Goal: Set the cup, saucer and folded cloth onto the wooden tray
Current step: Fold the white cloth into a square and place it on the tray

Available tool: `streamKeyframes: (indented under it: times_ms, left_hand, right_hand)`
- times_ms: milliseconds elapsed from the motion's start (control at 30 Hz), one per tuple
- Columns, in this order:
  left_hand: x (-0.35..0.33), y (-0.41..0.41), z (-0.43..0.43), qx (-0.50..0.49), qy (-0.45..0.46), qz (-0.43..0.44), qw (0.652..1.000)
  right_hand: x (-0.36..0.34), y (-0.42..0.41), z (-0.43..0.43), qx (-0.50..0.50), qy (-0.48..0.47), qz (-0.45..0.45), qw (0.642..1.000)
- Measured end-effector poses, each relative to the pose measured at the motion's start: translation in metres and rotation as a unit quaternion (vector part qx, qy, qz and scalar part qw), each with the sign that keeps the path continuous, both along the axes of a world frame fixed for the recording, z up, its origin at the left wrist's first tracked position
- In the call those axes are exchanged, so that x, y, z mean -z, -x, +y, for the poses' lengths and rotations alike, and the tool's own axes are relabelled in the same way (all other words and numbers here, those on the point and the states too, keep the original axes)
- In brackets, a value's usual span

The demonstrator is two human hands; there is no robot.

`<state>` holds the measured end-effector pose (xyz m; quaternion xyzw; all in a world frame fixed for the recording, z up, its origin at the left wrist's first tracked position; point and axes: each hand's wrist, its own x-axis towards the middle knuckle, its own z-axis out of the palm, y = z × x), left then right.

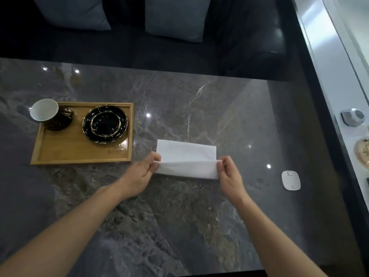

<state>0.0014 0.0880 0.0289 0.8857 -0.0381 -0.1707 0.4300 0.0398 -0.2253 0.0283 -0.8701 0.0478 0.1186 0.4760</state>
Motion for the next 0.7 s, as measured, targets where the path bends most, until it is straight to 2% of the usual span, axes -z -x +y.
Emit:
streamKeyframes:
  times_ms: [133, 367, 700]
  left_hand:
    - [0.017, 0.021, -0.012, -0.059, -0.007, -0.008, 0.998]
    - [0.021, 0.018, -0.035, -0.161, -0.063, 0.015, 0.985]
    - [0.020, -0.003, -0.048, -0.195, -0.169, 0.055, 0.965]
  right_hand:
    - [0.012, 0.026, 0.003, 0.032, 0.023, 0.021, 0.999]
    - [0.019, 0.011, 0.011, 0.038, 0.103, 0.033, 0.993]
    - [0.025, -0.010, 0.020, 0.030, 0.173, 0.084, 0.981]
